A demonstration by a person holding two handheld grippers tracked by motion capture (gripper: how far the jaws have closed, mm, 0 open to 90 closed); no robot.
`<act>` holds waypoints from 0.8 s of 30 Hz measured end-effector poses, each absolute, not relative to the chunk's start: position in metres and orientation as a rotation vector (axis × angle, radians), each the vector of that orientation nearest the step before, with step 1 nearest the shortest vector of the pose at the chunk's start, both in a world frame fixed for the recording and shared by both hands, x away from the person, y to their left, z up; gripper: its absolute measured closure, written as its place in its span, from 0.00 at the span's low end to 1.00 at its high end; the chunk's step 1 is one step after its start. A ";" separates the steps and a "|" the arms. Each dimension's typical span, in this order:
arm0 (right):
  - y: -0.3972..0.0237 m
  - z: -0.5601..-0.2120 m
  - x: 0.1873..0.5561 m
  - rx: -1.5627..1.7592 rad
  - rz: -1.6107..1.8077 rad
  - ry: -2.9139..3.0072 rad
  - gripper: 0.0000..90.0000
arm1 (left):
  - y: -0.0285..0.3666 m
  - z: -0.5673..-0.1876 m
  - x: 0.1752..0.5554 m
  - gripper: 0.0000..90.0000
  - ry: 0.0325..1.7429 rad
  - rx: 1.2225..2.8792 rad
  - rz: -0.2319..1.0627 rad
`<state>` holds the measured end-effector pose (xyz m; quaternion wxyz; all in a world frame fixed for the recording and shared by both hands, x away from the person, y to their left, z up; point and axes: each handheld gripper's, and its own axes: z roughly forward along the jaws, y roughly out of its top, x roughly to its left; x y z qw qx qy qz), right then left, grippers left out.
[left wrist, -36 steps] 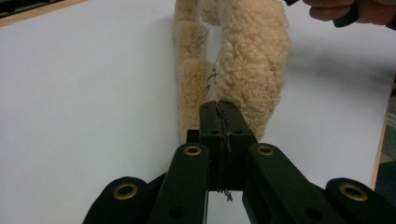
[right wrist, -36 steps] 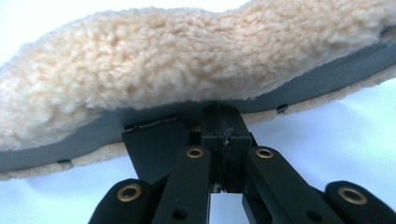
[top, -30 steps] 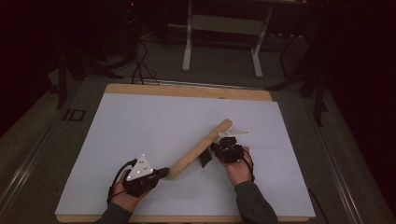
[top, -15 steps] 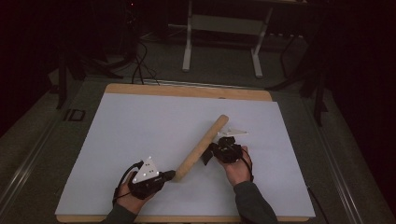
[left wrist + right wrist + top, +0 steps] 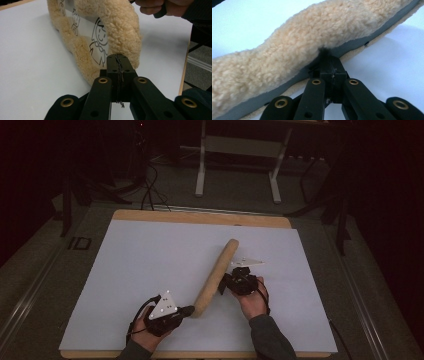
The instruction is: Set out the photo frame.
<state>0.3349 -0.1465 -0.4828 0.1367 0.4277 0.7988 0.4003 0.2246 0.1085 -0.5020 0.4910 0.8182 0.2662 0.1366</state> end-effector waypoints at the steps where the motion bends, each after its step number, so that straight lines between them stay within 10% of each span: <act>1: -0.147 -0.482 0.335 1.238 1.158 2.313 1.00 | 0.107 -0.502 0.224 1.00 0.648 1.983 0.330; 24: -0.141 -0.482 0.330 1.203 1.192 2.331 1.00 | 0.084 -0.505 0.220 0.99 0.609 1.977 0.320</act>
